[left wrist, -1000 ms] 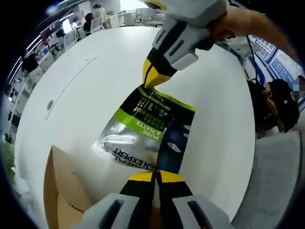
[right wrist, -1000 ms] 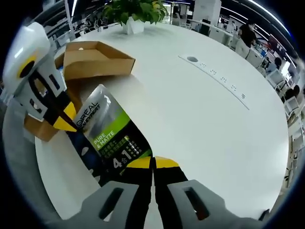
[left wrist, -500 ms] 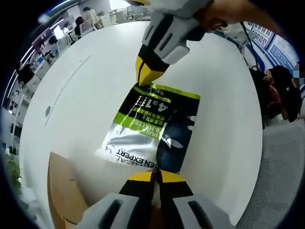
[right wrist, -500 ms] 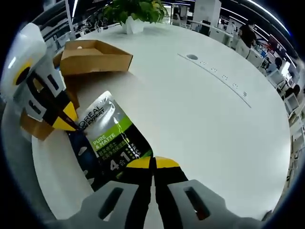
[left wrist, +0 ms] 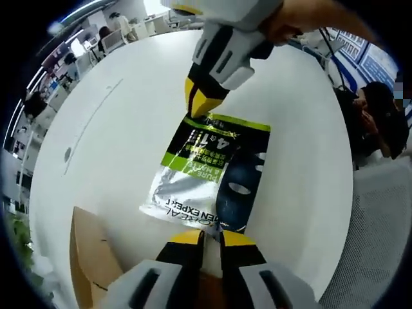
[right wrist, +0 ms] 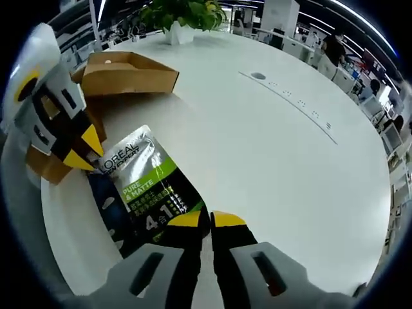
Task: Operate the shoe box by opening the lid, removing the specified soft item, and placing it in the target area until the item is outside and the box remains undamaged.
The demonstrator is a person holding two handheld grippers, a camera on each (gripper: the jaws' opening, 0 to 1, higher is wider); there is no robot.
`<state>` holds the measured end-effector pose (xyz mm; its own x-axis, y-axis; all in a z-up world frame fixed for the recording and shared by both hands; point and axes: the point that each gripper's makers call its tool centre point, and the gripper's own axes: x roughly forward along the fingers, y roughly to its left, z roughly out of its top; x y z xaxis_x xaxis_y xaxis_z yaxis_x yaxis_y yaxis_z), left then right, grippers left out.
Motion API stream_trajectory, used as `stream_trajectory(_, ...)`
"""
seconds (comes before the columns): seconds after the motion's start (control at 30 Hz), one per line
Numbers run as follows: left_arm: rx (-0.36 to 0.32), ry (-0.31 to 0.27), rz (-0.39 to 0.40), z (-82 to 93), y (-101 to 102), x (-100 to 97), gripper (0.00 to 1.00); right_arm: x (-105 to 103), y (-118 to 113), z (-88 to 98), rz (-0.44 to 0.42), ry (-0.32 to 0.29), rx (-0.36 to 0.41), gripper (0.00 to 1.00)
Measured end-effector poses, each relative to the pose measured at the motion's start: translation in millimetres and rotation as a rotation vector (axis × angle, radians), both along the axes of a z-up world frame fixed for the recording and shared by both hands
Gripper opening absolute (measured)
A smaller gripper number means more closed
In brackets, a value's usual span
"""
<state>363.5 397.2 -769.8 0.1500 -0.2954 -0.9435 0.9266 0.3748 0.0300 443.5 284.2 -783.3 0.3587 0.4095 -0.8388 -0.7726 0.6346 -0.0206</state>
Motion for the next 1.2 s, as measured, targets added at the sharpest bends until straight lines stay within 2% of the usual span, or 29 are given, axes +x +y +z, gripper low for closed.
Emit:
stream_trajectory(0.13,-0.009,-0.016,-0.002,6.9,0.7,0.4,0.15,-2.2,-0.1,0.7,-0.004,0.006,-0.004,0.04)
stream_trajectory(0.37,-0.051,-0.027,0.008,23.9,-1.8,-2.3,0.18,0.8,-2.1,6.7,-0.006,-0.025,-0.007,0.10)
stream_trajectory(0.7,-0.153,-0.032,0.046,51.4,-5.1,-10.7,0.23,-2.6,-4.0,22.2,-0.004,-0.046,-0.019,0.15)
stream_trajectory(0.97,-0.207,-0.056,0.086,70.1,5.0,-13.9,0.28,-11.6,1.4,43.9,0.008,-0.069,-0.023,0.20)
stream_trajectory(1.2,-0.256,-0.063,0.133,83.9,17.9,-19.1,0.35,-20.1,16.1,67.7,0.016,-0.094,-0.001,0.22)
